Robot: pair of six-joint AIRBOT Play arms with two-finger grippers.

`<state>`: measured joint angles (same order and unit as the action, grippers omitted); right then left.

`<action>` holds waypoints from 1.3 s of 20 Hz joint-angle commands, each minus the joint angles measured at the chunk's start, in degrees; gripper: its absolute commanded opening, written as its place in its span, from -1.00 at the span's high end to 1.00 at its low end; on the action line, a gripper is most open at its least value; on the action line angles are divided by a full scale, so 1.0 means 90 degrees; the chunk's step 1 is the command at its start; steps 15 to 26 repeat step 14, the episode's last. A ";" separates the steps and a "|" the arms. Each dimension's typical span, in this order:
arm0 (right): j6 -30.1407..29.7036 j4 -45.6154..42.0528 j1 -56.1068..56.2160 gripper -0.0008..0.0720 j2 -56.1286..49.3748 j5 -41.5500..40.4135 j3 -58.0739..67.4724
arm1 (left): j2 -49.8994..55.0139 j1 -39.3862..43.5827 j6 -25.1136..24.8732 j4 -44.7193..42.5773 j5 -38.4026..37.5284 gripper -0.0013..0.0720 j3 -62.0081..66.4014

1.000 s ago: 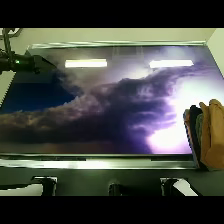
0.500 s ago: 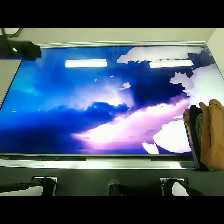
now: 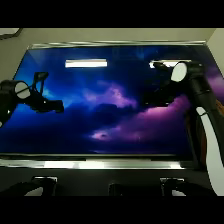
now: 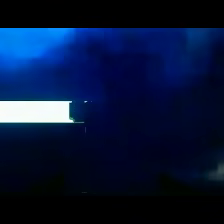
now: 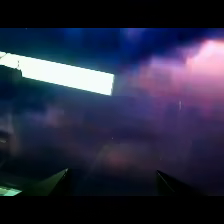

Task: Fold the shirts.

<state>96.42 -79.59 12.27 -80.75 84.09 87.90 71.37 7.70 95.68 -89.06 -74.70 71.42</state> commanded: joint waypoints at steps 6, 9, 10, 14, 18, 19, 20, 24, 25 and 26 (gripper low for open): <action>0.0219 -0.0134 0.0398 -0.77 -0.0158 -0.0049 -0.0182 | -0.0391 0.0066 0.0257 -0.0124 0.0476 -0.88 -0.0668; 0.0219 -0.0134 0.0398 -0.77 -0.0158 -0.0051 -0.0182 | -0.0391 0.0063 0.0255 -0.0124 0.0476 -0.88 -0.0668; 0.0219 -0.0134 0.0398 -0.77 -0.0158 -0.0049 -0.0182 | -0.0391 0.0063 0.0257 -0.0121 0.0476 -0.88 -0.0668; 0.0219 -0.0134 0.0398 -0.77 -0.0158 -0.0051 -0.0182 | -0.0391 0.0063 0.0257 -0.0124 0.0476 -0.88 -0.0668; 0.0219 -0.0134 0.0398 -0.77 -0.0158 -0.0051 -0.0182 | -0.0391 0.0063 0.0257 -0.0124 0.0476 -0.88 -0.0668; 0.0219 -0.0134 0.0398 -0.77 -0.0158 -0.0051 -0.0182 | -0.0391 0.0063 0.0257 -0.0124 0.0476 -0.88 -0.0668; 0.0219 -0.0134 0.0398 -0.77 -0.0158 -0.0051 -0.0182 | -0.0391 0.0063 0.0257 -0.0124 0.0476 -0.88 -0.0668; 0.0219 -0.0134 0.0398 -0.77 -0.0158 -0.0051 -0.0182 | -0.0391 0.0063 0.0257 -0.0124 0.0476 -0.88 -0.0668; 0.0219 -0.0134 0.0398 -0.77 -0.0158 -0.0051 -0.0182 | -0.0391 0.0063 0.0257 -0.0124 0.0476 -0.88 -0.0668; 0.0219 -0.0134 0.0398 -0.77 -0.0158 -0.0051 -0.0182 | -0.0391 0.0063 0.0257 -0.0124 0.0476 -0.88 -0.0668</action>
